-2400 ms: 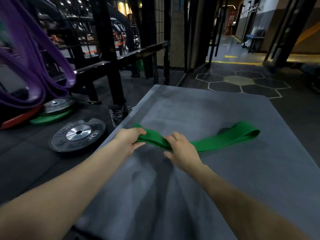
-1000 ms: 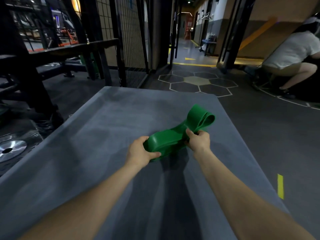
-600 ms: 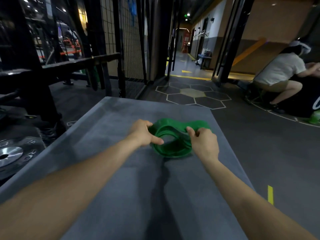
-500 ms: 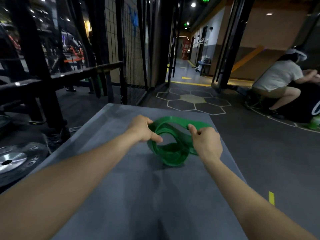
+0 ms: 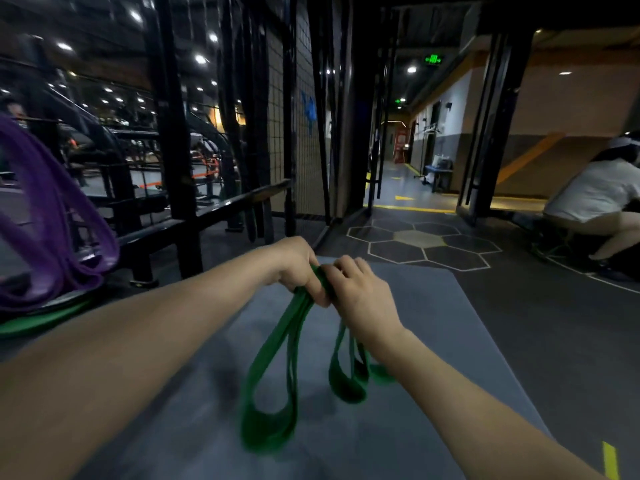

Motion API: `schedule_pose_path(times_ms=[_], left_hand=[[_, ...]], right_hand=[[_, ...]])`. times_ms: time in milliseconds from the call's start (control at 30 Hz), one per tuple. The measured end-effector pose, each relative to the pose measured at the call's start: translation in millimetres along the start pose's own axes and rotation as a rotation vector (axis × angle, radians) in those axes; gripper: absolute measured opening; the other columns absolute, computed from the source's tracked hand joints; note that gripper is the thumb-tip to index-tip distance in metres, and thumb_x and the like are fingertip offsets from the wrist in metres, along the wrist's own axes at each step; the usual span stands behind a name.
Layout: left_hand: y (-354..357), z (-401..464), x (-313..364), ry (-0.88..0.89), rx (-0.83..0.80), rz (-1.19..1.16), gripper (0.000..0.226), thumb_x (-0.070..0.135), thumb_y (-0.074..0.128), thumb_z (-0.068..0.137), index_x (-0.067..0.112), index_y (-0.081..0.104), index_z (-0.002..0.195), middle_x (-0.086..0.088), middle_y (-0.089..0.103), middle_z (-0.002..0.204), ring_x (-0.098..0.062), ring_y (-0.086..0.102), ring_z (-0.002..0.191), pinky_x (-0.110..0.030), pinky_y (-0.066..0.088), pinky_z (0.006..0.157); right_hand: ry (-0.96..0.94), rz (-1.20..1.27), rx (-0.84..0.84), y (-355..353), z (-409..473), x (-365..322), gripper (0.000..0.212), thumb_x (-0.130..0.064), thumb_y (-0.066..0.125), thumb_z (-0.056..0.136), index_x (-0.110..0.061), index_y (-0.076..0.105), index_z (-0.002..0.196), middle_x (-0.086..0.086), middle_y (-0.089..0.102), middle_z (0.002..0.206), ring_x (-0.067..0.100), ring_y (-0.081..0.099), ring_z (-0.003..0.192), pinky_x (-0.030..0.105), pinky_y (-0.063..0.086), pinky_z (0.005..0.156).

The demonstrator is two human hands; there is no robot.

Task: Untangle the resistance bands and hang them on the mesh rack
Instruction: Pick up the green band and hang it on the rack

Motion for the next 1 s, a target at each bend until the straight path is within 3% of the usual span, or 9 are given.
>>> schedule_pose_path(times_ms=[100, 200, 300, 400, 500, 600, 733, 833, 1000], left_hand=[[-13.7, -14.5, -7.2, 0.044, 0.043, -0.093, 0.018, 0.023, 0.086, 0.06, 0.021, 0.069, 0.066, 0.008, 0.061, 0.056, 0.0, 0.056, 0.048, -0.014, 0.039, 0.044], [-14.4, -26.9, -24.4, 0.131, 0.05, -0.187, 0.036, 0.033, 0.087, 0.054, 0.028, 0.067, 0.083, 0.008, 0.068, 0.081, -0.008, 0.062, 0.078, -0.02, 0.046, 0.067], [-1.7, -39.9, -50.4, 0.168, 0.051, -0.37, 0.053, 0.03, 0.089, 0.052, 0.026, 0.062, 0.098, 0.004, 0.068, 0.1, -0.012, 0.063, 0.096, -0.023, 0.051, 0.082], [7.9, -51.9, -62.1, 0.206, 0.173, -0.513, 0.035, 0.015, 0.084, 0.064, 0.028, 0.061, 0.086, 0.011, 0.067, 0.09, -0.005, 0.062, 0.09, -0.01, 0.045, 0.069], [-0.2, -53.9, -56.9, 0.266, 0.256, -0.555, 0.031, 0.011, 0.083, 0.064, 0.024, 0.064, 0.084, 0.012, 0.067, 0.079, -0.002, 0.064, 0.076, -0.01, 0.046, 0.063], [-12.6, -54.3, -49.2, 0.294, 0.257, -0.579, 0.039, 0.011, 0.083, 0.063, 0.017, 0.065, 0.097, 0.0, 0.071, 0.094, -0.013, 0.066, 0.089, -0.02, 0.05, 0.073], [-14.0, -57.1, -43.8, 0.29, 0.275, -0.476, 0.064, 0.025, 0.086, 0.06, 0.018, 0.057, 0.116, 0.004, 0.067, 0.105, -0.01, 0.063, 0.095, -0.025, 0.049, 0.085], [-20.9, -60.0, -47.4, 0.313, 0.365, -0.501, 0.056, 0.023, 0.084, 0.063, 0.02, 0.062, 0.114, 0.005, 0.069, 0.102, -0.01, 0.065, 0.095, -0.028, 0.05, 0.089], [-40.9, -65.1, -52.3, 0.331, 0.272, -0.589, 0.042, 0.016, 0.082, 0.064, 0.02, 0.069, 0.104, -0.001, 0.073, 0.099, -0.015, 0.068, 0.094, -0.027, 0.053, 0.084]], right_hand=[[0.001, 0.018, 0.02, -13.5, 14.2, -10.7, 0.033, -0.018, 0.082, 0.055, -0.013, 0.068, 0.085, 0.005, 0.057, 0.077, 0.028, 0.058, 0.069, 0.026, 0.027, 0.039], [0.049, 0.101, -0.006, -19.5, 24.3, -18.5, 0.027, -0.017, 0.063, 0.082, -0.011, 0.062, 0.108, 0.009, 0.055, 0.096, 0.031, 0.052, 0.092, 0.037, 0.041, 0.057], [0.123, 0.222, 0.033, -27.8, 27.8, -20.5, 0.025, -0.015, 0.053, 0.09, -0.009, 0.061, 0.112, 0.01, 0.056, 0.102, 0.032, 0.05, 0.1, 0.041, 0.046, 0.07], [0.175, 0.267, 0.054, -33.9, 33.3, -22.7, 0.022, -0.015, 0.053, 0.09, -0.009, 0.063, 0.109, 0.009, 0.056, 0.098, 0.03, 0.052, 0.097, 0.037, 0.043, 0.07], [0.256, 0.344, 0.067, -41.8, 34.6, -21.2, 0.022, -0.014, 0.052, 0.09, -0.011, 0.064, 0.108, 0.009, 0.058, 0.1, 0.028, 0.054, 0.095, 0.036, 0.042, 0.07], [0.307, 0.39, 0.092, -46.6, 34.7, -16.1, 0.025, -0.012, 0.052, 0.09, -0.012, 0.064, 0.111, 0.008, 0.059, 0.103, 0.028, 0.055, 0.096, 0.035, 0.041, 0.072], [0.368, 0.444, 0.112, -44.5, 36.9, -16.0, 0.026, -0.012, 0.054, 0.088, -0.015, 0.065, 0.112, 0.008, 0.06, 0.104, 0.029, 0.056, 0.096, 0.037, 0.045, 0.077], [0.394, 0.497, 0.095, -39.6, 37.1, -17.5, 0.023, -0.018, 0.057, 0.089, -0.016, 0.065, 0.111, 0.006, 0.061, 0.103, 0.027, 0.057, 0.096, 0.037, 0.046, 0.078], [0.293, 0.519, 0.03, -32.3, 31.5, -28.3, 0.033, -0.027, 0.063, 0.087, -0.015, 0.06, 0.118, 0.004, 0.059, 0.105, 0.023, 0.056, 0.099, 0.03, 0.042, 0.074]])
Point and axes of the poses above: each hand's wrist, its own z-axis towards the middle knuckle, its own y-axis out of the palm, x = y × z, the point moved 3 cm from there along z, towards the middle knuckle
